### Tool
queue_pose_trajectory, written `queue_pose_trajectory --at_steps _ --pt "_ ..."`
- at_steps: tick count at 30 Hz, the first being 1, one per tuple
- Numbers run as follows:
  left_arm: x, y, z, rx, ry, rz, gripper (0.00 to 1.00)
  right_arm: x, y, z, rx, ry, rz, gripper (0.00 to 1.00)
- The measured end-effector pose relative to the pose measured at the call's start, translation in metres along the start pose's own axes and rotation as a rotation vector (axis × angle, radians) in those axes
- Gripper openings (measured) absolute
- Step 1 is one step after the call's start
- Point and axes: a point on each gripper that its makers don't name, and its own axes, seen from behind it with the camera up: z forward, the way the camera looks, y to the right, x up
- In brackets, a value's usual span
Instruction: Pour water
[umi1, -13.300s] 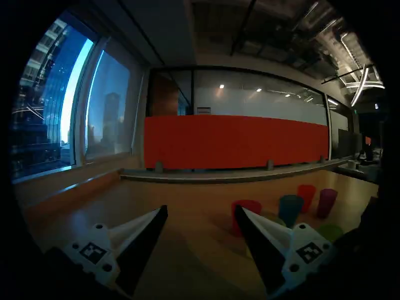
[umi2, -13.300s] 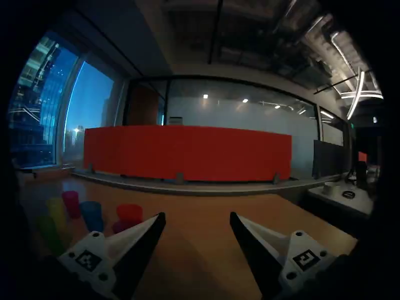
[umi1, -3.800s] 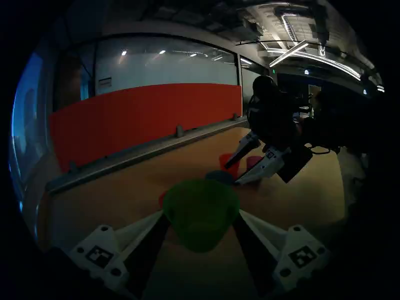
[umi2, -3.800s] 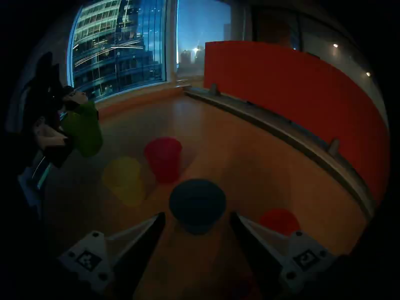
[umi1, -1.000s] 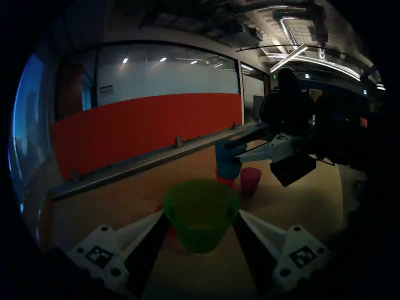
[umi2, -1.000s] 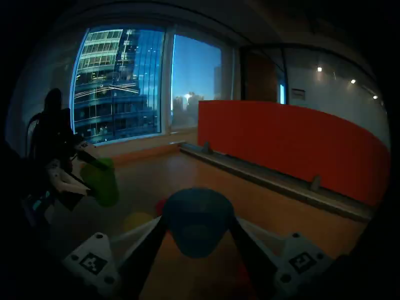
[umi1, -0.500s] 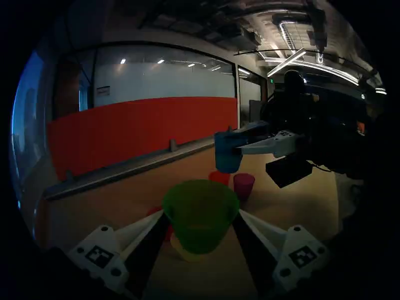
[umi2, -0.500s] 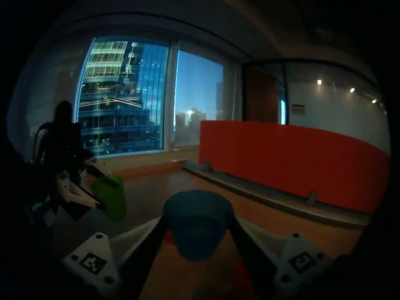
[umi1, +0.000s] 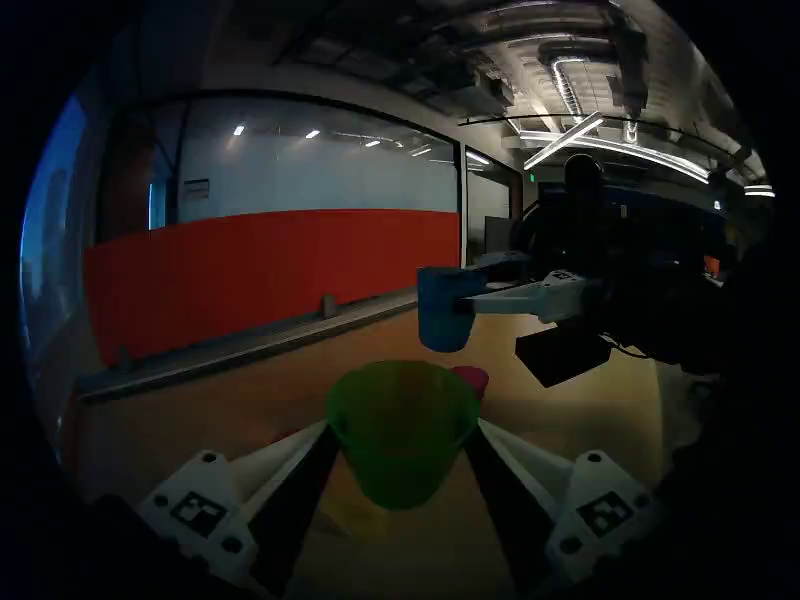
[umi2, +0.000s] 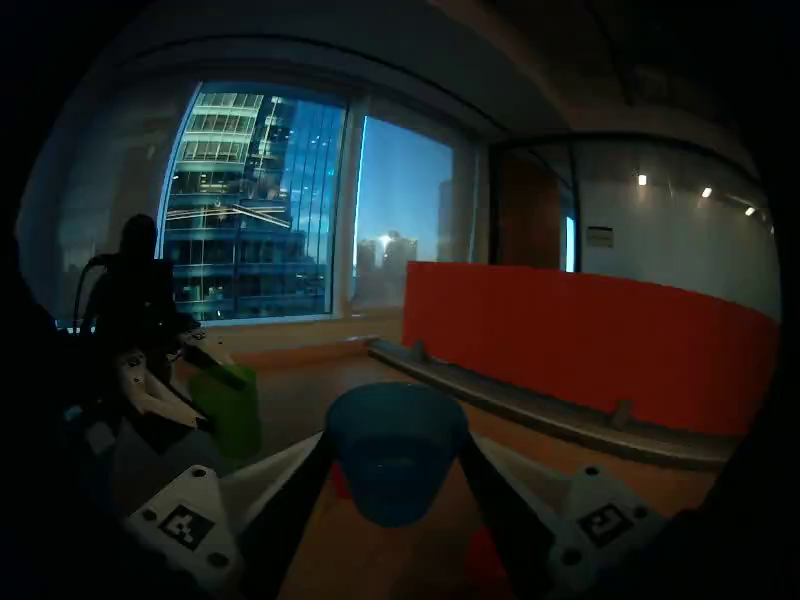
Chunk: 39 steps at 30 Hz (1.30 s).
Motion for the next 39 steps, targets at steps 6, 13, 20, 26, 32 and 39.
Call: queue_pose_trajectory --at_steps 6,13,20,26,32,39 --pt "0.002 0.002 0.0 0.0 0.008 -0.001 0.85 0.011 -0.003 -0.005 0.004 0.019 -0.011 0.89" --pt "0.005 0.007 0.001 -0.008 0.014 0.002 0.85 0.013 -0.006 -0.007 0.011 0.034 -0.005 0.9" --pt "0.007 0.009 0.002 -0.012 0.018 0.001 0.85 0.015 -0.008 -0.008 0.015 0.045 -0.004 0.89" --pt "0.009 0.011 0.002 -0.019 0.023 -0.007 0.85 0.018 -0.008 -0.009 0.017 0.055 0.005 0.9" --pt "0.011 0.013 0.002 -0.022 0.026 -0.002 0.85 0.019 -0.008 -0.011 0.013 0.059 0.0 0.9" --pt "0.012 0.015 0.003 -0.025 0.026 -0.002 0.85 0.023 -0.007 -0.014 0.011 0.067 -0.002 0.9"
